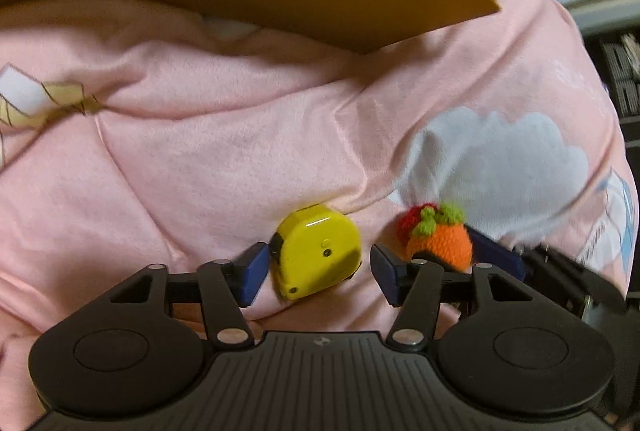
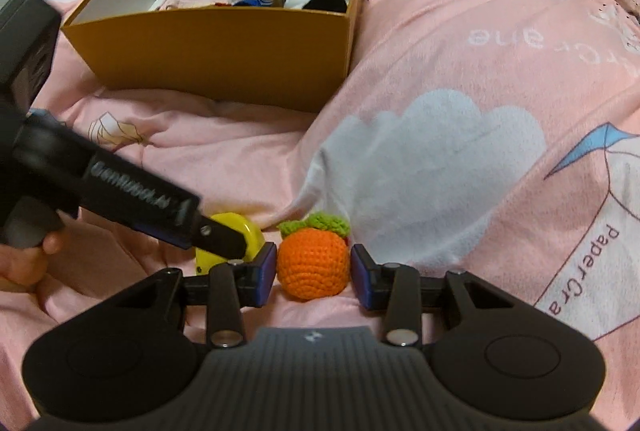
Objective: Organize objects
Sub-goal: 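Withdraw both tools from the box toward the yellow tape measure and orange fruit, then grasp yellow tape measure with left tool while right tool grasps orange crocheted fruit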
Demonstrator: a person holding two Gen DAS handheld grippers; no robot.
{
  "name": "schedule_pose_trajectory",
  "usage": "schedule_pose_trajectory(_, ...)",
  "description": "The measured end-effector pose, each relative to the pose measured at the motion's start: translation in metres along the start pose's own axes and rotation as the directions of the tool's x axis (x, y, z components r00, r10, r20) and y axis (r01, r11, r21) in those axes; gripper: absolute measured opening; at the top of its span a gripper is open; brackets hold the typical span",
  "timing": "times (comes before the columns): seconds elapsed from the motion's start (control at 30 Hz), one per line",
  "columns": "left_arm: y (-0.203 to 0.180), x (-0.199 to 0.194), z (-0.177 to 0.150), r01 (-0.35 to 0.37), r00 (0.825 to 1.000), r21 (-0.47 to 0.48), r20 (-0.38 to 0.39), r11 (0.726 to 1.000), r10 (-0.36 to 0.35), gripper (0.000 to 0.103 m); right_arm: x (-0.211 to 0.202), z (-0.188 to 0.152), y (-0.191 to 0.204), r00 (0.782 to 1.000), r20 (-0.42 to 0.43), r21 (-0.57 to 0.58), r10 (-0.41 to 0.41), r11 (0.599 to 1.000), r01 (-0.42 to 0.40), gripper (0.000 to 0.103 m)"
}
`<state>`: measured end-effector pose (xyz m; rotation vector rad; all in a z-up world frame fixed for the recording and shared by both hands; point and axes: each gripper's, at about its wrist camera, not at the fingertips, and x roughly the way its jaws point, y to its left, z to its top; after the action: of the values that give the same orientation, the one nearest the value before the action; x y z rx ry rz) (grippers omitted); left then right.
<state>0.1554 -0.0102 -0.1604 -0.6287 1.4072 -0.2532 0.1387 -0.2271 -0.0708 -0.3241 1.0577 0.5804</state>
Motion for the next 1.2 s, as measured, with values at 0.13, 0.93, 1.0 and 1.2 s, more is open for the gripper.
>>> schedule_pose_trajectory(0.13, -0.005, 0.007, 0.003, -0.037, 0.999, -0.051, -0.008, 0.998, 0.036, 0.069, 0.005, -0.002, 0.002, 1.0, -0.002, -0.008, 0.005, 1.0, -0.005, 0.042)
schedule_pose_trajectory(0.93, -0.028, -0.029, -0.032, -0.089, 0.993, 0.092, 0.084, 0.992, 0.082, 0.062, -0.007, -0.003, 0.015, 0.998, 0.057, -0.072, 0.002, 0.997, 0.002, 0.042)
schedule_pose_trajectory(1.0, -0.03, -0.041, -0.037, -0.092, 0.99, 0.114, 0.119, 0.989, 0.078, 0.062, -0.01, 0.0, 0.019, 0.998, 0.068, -0.086, 0.006, 0.996, 0.0, 0.042)
schedule_pose_trajectory(1.2, -0.05, -0.077, -0.041, -0.122, 0.966, 0.215, 0.251, 0.969, 0.066, 0.062, -0.03, 0.017, 0.028, 0.988, 0.151, -0.161, 0.013, 0.987, 0.011, 0.042)
